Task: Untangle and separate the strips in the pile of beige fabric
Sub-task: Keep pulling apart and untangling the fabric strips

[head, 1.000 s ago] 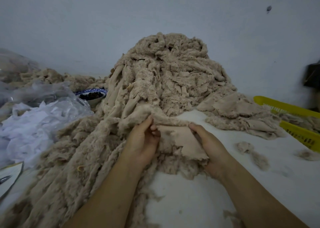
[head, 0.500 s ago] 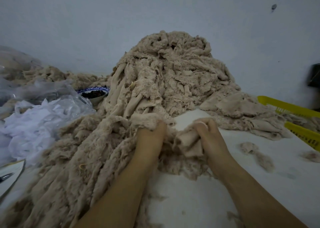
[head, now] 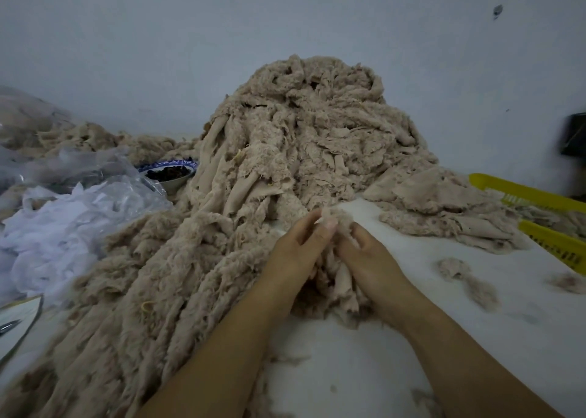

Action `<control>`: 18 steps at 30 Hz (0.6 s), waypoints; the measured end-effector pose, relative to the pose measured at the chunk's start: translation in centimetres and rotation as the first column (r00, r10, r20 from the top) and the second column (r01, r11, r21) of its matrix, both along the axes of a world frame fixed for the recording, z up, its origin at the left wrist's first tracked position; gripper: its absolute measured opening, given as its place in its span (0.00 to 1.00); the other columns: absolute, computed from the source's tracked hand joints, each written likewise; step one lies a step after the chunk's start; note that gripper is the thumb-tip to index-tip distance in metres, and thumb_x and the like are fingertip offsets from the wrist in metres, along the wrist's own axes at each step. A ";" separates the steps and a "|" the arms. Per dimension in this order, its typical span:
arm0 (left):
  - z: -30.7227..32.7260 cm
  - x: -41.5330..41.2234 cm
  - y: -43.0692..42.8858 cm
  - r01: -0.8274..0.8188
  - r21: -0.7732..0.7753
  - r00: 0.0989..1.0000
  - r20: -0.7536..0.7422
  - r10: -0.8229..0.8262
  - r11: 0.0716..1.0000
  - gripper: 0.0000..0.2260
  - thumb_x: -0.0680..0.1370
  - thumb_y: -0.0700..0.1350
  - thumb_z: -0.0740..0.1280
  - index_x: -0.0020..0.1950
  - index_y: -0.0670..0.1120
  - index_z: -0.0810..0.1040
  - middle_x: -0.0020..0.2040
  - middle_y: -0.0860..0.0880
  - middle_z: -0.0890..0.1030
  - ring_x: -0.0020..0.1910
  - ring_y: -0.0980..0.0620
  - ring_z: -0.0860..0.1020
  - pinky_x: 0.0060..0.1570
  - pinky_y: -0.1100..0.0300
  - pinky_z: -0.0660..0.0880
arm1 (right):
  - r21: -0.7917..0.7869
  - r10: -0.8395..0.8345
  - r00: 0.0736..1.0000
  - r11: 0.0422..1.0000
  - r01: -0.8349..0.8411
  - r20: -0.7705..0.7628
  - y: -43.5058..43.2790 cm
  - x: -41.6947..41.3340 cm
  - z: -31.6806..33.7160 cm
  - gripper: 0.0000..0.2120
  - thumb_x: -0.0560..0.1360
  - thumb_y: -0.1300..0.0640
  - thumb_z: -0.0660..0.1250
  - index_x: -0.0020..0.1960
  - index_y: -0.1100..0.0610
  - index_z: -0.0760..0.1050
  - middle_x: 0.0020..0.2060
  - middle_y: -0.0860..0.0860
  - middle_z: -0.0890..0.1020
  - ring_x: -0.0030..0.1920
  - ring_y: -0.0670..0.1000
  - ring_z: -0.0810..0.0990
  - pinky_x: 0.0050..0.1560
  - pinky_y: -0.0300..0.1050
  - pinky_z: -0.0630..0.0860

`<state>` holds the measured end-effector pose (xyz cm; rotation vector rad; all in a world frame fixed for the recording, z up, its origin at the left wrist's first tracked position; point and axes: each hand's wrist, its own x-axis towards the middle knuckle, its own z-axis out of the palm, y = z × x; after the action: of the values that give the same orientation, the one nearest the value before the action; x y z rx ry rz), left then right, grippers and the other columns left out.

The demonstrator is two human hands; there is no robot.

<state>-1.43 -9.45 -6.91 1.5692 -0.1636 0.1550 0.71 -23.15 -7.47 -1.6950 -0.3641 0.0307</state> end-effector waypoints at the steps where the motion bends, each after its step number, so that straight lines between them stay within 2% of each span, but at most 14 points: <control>1: -0.1 0.1 0.2 -0.007 -0.055 1.000 -0.016 0.006 0.998 0.27 0.72 0.65 0.69 0.69 0.58 0.75 0.62 0.49 0.81 0.58 0.58 0.80 0.58 0.57 0.79 | -0.069 0.012 0.999 0.998 -0.009 0.048 0.1 0.0 -0.1 0.08 0.79 0.47 0.63 0.54 0.36 0.78 0.48 0.43 0.86 0.50 0.46 0.84 0.57 0.54 0.80; 3: -0.2 0.2 0.2 -0.014 -0.104 1.000 -0.011 0.013 0.994 0.20 0.74 0.60 0.70 0.66 0.59 0.78 0.61 0.57 0.82 0.60 0.61 0.78 0.62 0.60 0.76 | -0.136 0.043 0.996 0.990 -0.031 0.079 0.4 -0.2 0.0 0.11 0.78 0.51 0.63 0.53 0.35 0.77 0.47 0.44 0.85 0.48 0.45 0.84 0.53 0.50 0.80; 6: -0.2 0.5 0.2 -0.061 -0.110 0.996 0.052 0.067 0.992 0.08 0.79 0.47 0.69 0.54 0.58 0.84 0.54 0.57 0.85 0.55 0.61 0.81 0.50 0.69 0.77 | -0.159 0.049 0.995 0.987 -0.035 0.085 0.5 -0.1 -0.2 0.15 0.77 0.52 0.63 0.48 0.30 0.77 0.46 0.48 0.85 0.48 0.50 0.83 0.51 0.51 0.79; 8: -0.4 0.6 0.1 -0.116 -0.102 0.990 0.069 0.124 0.988 0.10 0.80 0.46 0.67 0.46 0.59 0.86 0.46 0.54 0.86 0.47 0.58 0.84 0.42 0.68 0.77 | -0.155 0.048 0.997 0.987 -0.037 0.066 0.5 -0.1 -0.3 0.10 0.74 0.49 0.63 0.45 0.33 0.78 0.41 0.45 0.85 0.43 0.46 0.83 0.47 0.43 0.79; 10: -0.5 0.6 0.3 -0.242 -0.041 0.966 0.087 0.245 0.969 0.11 0.81 0.48 0.66 0.43 0.59 0.85 0.37 0.56 0.85 0.37 0.59 0.82 0.35 0.66 0.77 | -0.204 0.013 0.998 0.979 0.002 0.069 0.4 0.1 -0.3 0.06 0.73 0.49 0.61 0.41 0.42 0.76 0.30 0.43 0.80 0.32 0.42 0.77 0.35 0.35 0.73; 12: -0.7 1.0 1.1 -0.365 -0.090 0.924 0.086 0.373 0.927 0.12 0.82 0.48 0.64 0.42 0.56 0.83 0.32 0.57 0.82 0.31 0.59 0.80 0.29 0.64 0.76 | -0.226 -0.098 0.992 0.967 0.115 0.084 0.0 0.4 0.0 0.11 0.77 0.51 0.58 0.36 0.46 0.72 0.25 0.43 0.74 0.25 0.42 0.72 0.27 0.35 0.68; 13: -0.6 1.2 1.7 -0.412 -0.177 0.904 0.040 0.425 0.894 0.13 0.82 0.48 0.63 0.41 0.54 0.83 0.29 0.57 0.79 0.27 0.59 0.77 0.26 0.64 0.73 | -0.165 -0.181 0.983 0.969 0.185 0.040 -0.4 0.6 0.1 0.13 0.78 0.51 0.56 0.37 0.48 0.73 0.25 0.45 0.76 0.26 0.44 0.74 0.28 0.37 0.69; 15: -0.3 1.7 2.8 -0.462 -0.300 0.881 -0.046 0.471 0.835 0.14 0.83 0.49 0.61 0.41 0.50 0.80 0.24 0.57 0.75 0.24 0.58 0.72 0.25 0.65 0.70 | 0.097 -0.267 0.945 0.952 0.289 -0.190 -1.6 1.1 0.7 0.13 0.80 0.52 0.56 0.42 0.54 0.76 0.29 0.52 0.79 0.27 0.51 0.77 0.28 0.41 0.71; 17: -0.3 1.7 2.7 -0.412 -0.288 0.907 -0.042 0.418 0.865 0.15 0.83 0.48 0.62 0.39 0.47 0.79 0.24 0.53 0.73 0.24 0.56 0.71 0.27 0.62 0.71 | 0.391 -0.146 0.913 0.869 0.302 -0.382 -2.5 1.3 1.3 0.14 0.82 0.53 0.57 0.45 0.58 0.76 0.28 0.53 0.78 0.23 0.51 0.75 0.22 0.39 0.69; 18: -0.4 1.6 2.2 -0.375 -0.217 0.925 -0.019 0.380 0.901 0.16 0.83 0.49 0.62 0.37 0.47 0.78 0.24 0.52 0.73 0.24 0.55 0.71 0.29 0.61 0.71 | 0.468 -0.080 0.901 0.833 0.296 -0.426 -2.8 1.4 1.4 0.16 0.83 0.52 0.57 0.45 0.59 0.77 0.30 0.53 0.80 0.23 0.50 0.76 0.21 0.39 0.71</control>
<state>0.14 -7.20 -7.26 1.3654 0.1400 0.4821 2.13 -25.90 -6.05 -1.1324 0.1052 0.1104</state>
